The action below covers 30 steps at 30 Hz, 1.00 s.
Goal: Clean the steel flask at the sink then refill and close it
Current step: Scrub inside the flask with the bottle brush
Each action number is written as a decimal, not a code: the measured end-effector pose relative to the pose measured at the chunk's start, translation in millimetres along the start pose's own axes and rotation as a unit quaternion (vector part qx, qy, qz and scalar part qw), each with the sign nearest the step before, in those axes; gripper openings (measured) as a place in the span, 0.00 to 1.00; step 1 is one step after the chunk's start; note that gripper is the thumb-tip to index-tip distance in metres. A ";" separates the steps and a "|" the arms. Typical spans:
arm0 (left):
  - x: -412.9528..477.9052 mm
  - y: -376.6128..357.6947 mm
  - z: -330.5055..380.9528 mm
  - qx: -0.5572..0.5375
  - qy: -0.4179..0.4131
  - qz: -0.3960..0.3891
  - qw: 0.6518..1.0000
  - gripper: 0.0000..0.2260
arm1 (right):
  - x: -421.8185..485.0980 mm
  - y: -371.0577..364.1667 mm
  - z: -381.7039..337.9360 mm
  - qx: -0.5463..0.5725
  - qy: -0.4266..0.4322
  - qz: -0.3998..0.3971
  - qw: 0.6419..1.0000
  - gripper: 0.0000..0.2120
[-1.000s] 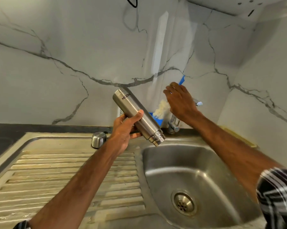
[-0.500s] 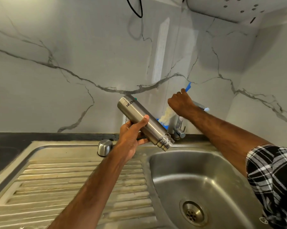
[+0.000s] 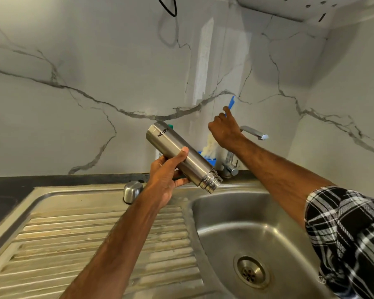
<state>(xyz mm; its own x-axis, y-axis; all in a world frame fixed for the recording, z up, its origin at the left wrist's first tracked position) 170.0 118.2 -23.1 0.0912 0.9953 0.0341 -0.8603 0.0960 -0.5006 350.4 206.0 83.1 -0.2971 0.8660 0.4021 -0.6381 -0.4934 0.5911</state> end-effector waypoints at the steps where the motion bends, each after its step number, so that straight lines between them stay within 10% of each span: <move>1: 0.4 0.0 -0.8 0.002 0.001 0.000 1.000 0.26 | 0.0 1.7 3.1 0.004 -0.005 0.000 1.000 0.09; 16: -3.8 -6.5 10.4 -0.005 -0.009 -0.005 1.000 0.25 | -53.5 33.4 106.8 0.118 -0.245 0.068 0.960 0.08; 30: -8.1 -4.5 33.6 0.015 -0.067 0.004 0.998 0.23 | -232.6 -5.9 42.0 0.538 -0.317 0.066 0.778 0.10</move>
<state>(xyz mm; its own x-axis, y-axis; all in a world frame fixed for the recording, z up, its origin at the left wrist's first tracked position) 156.3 110.3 8.0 0.0188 0.9890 0.1465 -0.8754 0.0871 -0.4756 453.1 4.1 15.4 0.3186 0.7567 0.5709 0.4349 -0.6518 0.6213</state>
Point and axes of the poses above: each hand's wrist, its own x-axis towards the middle knuckle, its own y-axis out of the back of the hand, z = x × y, the point moved 1 cm from there along x, towards the middle knuckle, and after that the axes turned 2 degrees about y, right-handed, at the moved point
